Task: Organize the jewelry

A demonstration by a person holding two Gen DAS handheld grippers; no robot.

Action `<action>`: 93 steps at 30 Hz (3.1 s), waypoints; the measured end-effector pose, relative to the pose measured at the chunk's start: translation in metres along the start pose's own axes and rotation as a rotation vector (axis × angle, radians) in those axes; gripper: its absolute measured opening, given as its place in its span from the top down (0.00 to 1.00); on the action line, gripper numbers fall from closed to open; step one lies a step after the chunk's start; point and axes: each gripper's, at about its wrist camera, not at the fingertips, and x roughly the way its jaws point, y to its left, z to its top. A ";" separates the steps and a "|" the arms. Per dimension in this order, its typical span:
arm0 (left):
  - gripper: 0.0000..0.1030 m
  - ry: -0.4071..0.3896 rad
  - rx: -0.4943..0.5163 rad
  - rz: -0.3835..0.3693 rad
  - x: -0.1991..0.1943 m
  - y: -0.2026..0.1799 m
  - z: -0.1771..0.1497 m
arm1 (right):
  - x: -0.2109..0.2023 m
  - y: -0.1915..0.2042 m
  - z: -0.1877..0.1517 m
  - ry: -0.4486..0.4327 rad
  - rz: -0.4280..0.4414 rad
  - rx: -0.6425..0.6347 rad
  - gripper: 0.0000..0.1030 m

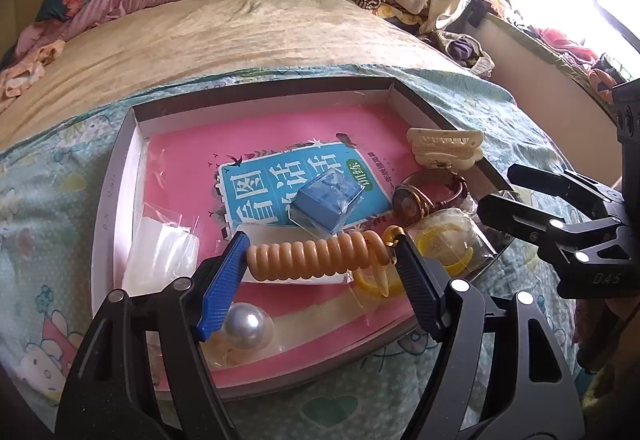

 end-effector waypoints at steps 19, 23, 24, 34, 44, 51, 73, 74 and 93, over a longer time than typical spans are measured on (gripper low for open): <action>0.16 0.008 0.006 0.022 -0.009 -0.006 0.002 | -0.029 -0.012 -0.008 -0.022 -0.025 0.052 0.05; 0.09 -0.013 0.003 0.034 -0.020 -0.007 0.005 | -0.040 -0.009 -0.010 -0.038 -0.032 0.044 0.04; 0.09 -0.016 0.002 0.036 -0.024 -0.007 0.005 | -0.042 -0.009 -0.011 -0.042 -0.032 0.045 0.04; 0.09 -0.076 -0.017 0.052 -0.074 -0.015 -0.007 | -0.094 0.009 -0.027 -0.118 -0.016 0.024 0.04; 0.09 -0.128 -0.057 0.069 -0.116 -0.028 -0.049 | -0.143 0.034 -0.060 -0.168 0.009 -0.013 0.04; 0.09 -0.131 -0.059 0.072 -0.129 -0.037 -0.078 | -0.158 0.048 -0.085 -0.161 0.017 -0.023 0.04; 0.09 -0.142 -0.083 0.065 -0.144 -0.041 -0.102 | -0.167 0.056 -0.109 -0.151 0.017 -0.003 0.04; 0.09 -0.144 -0.083 0.067 -0.145 -0.041 -0.103 | -0.167 0.057 -0.109 -0.151 0.016 -0.004 0.04; 0.09 -0.136 -0.074 0.103 -0.149 -0.041 -0.103 | -0.169 0.065 -0.110 -0.147 0.020 -0.020 0.04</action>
